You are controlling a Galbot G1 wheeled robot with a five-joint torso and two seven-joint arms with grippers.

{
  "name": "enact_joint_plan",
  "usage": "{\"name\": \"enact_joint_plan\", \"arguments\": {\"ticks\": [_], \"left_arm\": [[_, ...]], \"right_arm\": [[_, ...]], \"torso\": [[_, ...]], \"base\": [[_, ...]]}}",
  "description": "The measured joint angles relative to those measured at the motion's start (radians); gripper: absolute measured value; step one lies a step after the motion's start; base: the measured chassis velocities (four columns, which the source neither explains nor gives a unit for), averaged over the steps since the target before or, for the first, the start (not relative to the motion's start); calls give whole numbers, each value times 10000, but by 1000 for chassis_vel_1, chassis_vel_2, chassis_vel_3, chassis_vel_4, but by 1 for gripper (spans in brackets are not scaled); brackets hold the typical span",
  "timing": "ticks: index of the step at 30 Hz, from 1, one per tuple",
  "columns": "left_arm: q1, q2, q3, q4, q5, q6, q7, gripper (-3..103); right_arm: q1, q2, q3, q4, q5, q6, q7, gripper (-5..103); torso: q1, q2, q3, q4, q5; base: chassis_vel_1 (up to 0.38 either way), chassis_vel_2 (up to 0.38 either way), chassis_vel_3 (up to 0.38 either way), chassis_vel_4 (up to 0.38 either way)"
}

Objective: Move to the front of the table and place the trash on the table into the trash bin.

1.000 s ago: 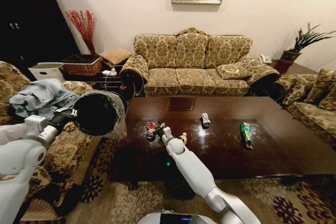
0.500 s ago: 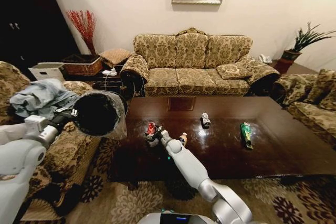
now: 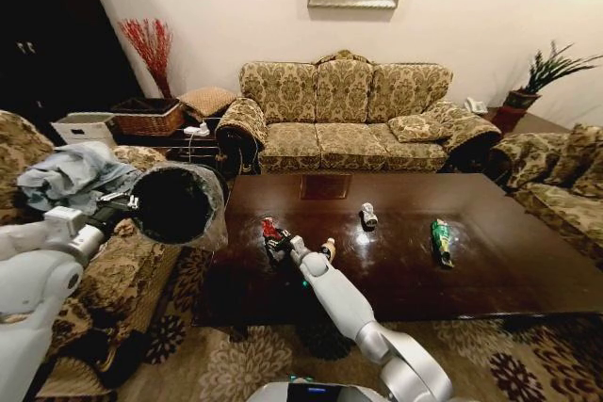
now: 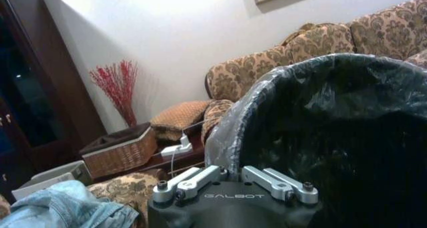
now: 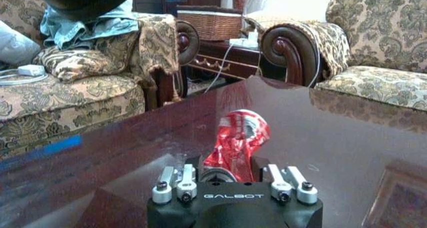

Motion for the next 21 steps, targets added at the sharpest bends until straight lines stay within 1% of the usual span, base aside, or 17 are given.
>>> {"name": "enact_joint_plan", "arguments": {"ticks": [1, 3, 6, 7, 8, 9, 11, 12, 15, 16, 18, 19, 20, 21], "left_arm": [[0, 0, 0, 0, 0, 0, 0, 0], [0, 0, 0, 0, 0, 0, 0, 0], [0, 0, 0, 0, -1, 0, 1, 0], [0, 0, 0, 0, -1, 0, 1, 0], [0, 0, 0, 0, 0, 0, 0, 0], [0, 0, 0, 0, 0, 0, 0, 0], [0, 0, 0, 0, 0, 0, 0, 0], [0, 0, 0, 0, 0, 0, 0, 0], [0, 0, 0, 0, 0, 0, 0, 0], [0, 0, 0, 0, 0, 0, 0, 0], [0, 0, 0, 0, 0, 0, 0, 0], [0, 0, 0, 0, 0, 0, 0, 0], [0, 0, 0, 0, 0, 0, 0, 0], [0, 0, 0, 0, 0, 0, 1, 0]], "right_arm": [[-38, -1, 16, 86, 42, -21, 28, 42], [-93, -5, 27, 221, 109, -49, 61, 42], [-347, -205, 45, 1070, 554, -309, 182, 30], [-347, -205, 45, 1070, 554, -309, 182, 30], [-468, -361, 71, 1545, 753, -397, 243, 27], [-534, -455, 91, 1822, 860, -451, 274, 27], [-768, -810, 236, 2829, 1261, -688, 389, 19], [-768, -810, 236, 2829, 1261, -688, 389, 19], [-979, -1357, 271, 3863, 1951, -1119, 559, 7], [-979, -1357, 271, 3863, 1951, -1119, 559, 7], [-1069, -1442, 84, 3996, 2207, -1274, 752, 1], [-1101, -1342, -19, 3973, 2406, -1382, 992, 1], [-1101, -1342, -19, 3973, 2406, -1382, 992, 1], [-1118, -1185, -160, 3917, 2671, -1492, 1328, 1]], "torso": [[0, 0, 0, 0, 0], [0, 0, 1, 0, 0], [1, -1, 3, 1, 0], [1, -1, 3, 1, 0], [1, 0, 3, 1, 0], [1, -1, 3, 0, 0], [1, 0, 1, -1, 0], [1, 0, 1, -1, 0], [0, 0, 1, -5, 0], [0, 0, 1, -5, 0], [1, 0, 1, -5, 0], [1, -1, 1, -5, -1], [1, -1, 1, -5, -1], [1, -1, 1, -4, 0]], "base": [[0, 0, 0, 0], [0, 0, 0, 0], [0, 0, 0, 0], [0, 0, 0, 0], [0, 0, 0, 0], [0, 0, 0, 0], [0, 0, 0, 0], [0, 0, 0, 0], [0, 0, 0, 0], [0, 0, 0, 0], [0, 0, 0, 0], [0, 0, 0, 0], [0, 0, 0, 0], [0, 0, 0, 0]]}}
